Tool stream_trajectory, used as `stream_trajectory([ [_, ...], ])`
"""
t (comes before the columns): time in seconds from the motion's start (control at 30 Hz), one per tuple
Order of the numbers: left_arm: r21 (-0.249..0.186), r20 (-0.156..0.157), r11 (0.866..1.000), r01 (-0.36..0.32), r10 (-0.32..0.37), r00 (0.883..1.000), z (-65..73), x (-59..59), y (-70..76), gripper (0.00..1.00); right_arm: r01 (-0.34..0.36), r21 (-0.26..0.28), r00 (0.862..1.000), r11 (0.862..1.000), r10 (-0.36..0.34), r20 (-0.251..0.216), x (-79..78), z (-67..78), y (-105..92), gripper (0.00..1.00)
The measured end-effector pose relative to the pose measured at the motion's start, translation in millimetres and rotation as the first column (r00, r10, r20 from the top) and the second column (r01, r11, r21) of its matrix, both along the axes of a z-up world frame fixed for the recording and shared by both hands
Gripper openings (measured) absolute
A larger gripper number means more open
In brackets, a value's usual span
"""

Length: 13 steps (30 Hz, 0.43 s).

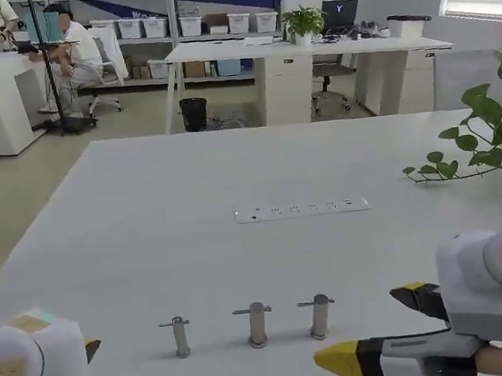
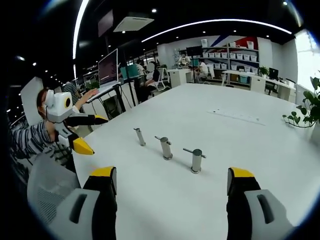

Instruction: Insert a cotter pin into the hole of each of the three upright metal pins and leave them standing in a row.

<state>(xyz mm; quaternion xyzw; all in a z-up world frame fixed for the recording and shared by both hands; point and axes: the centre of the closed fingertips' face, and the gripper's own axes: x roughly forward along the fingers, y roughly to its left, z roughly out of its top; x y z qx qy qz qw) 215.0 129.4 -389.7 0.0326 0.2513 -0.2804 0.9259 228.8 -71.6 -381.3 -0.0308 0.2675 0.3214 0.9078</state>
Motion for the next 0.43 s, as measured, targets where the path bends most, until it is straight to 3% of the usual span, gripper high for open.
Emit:
stream_trajectory([
  [0.43, 0.008, -0.012, 1.0, -0.009, 0.009, 1.0, -2.7, -3.9, 3.1, 0.99, -0.006, 0.012, 1.0, 1.0, 0.006, -0.024, -4.4, -7.3, 0.4, 0.89],
])
